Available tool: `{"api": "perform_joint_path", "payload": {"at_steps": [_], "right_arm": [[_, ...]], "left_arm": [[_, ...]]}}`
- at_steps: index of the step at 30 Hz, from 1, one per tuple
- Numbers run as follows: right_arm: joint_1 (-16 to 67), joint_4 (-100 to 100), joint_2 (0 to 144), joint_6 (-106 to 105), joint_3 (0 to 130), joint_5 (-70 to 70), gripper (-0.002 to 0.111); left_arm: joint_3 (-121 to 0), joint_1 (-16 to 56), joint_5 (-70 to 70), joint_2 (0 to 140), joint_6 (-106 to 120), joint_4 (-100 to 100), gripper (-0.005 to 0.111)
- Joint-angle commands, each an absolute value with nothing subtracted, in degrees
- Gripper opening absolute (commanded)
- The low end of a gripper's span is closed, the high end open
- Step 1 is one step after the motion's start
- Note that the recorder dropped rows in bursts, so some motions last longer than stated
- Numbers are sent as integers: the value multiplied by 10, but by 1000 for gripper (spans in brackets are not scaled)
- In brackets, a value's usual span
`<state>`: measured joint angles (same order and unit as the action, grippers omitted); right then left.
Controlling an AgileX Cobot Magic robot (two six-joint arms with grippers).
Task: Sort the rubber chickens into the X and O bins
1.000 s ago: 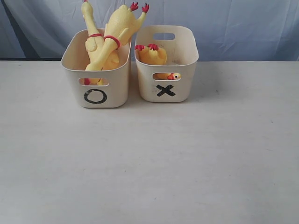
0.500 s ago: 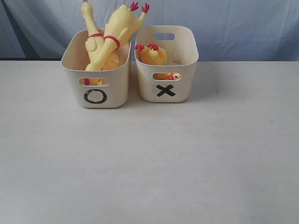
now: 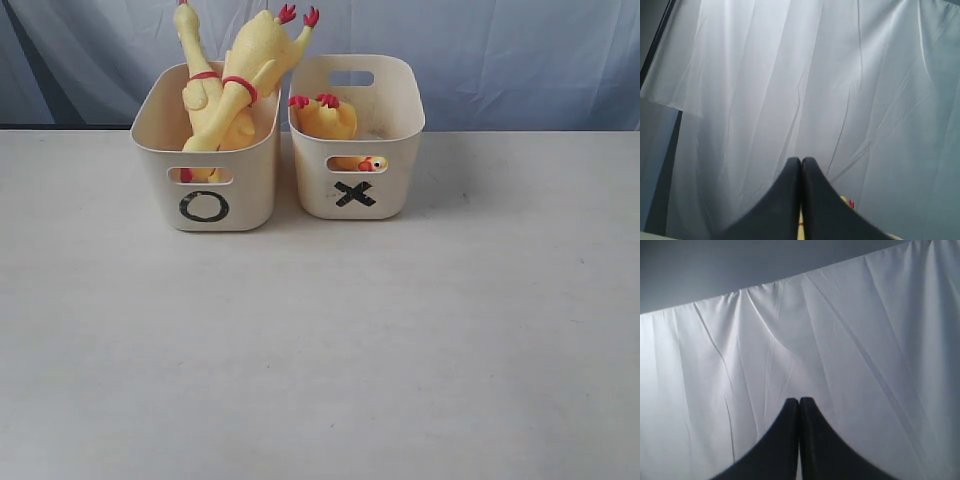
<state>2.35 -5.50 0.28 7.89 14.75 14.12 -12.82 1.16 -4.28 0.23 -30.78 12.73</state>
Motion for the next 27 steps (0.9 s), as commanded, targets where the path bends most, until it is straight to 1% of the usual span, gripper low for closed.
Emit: {"api": "perform_joint_path", "payload": {"at_steps": [1,3,6,12,16,20,27], "right_arm": [[23,-50,0,77,49,152,0],[37,-51,0,77,2,152,0],[60,-54,0,77,0,122,0],[61,-45,0,77,0,103,0],[61,-43,0,77,0,47,0],[61,-43,0,77,0,-6,0],[61,-42,0,77,0,-157,0]], "left_arm": [[-86,9,-56,0,-309,131,0],[-62,13,-57,0,-309,131,0],[-35,13,-64,0,-309,141,0],[0,13,-65,0,-309,155,0],[0,13,-31,0,-309,165,0],[0,13,-29,0,-309,165,0],[0,13,44,0,-309,125,0]]}}
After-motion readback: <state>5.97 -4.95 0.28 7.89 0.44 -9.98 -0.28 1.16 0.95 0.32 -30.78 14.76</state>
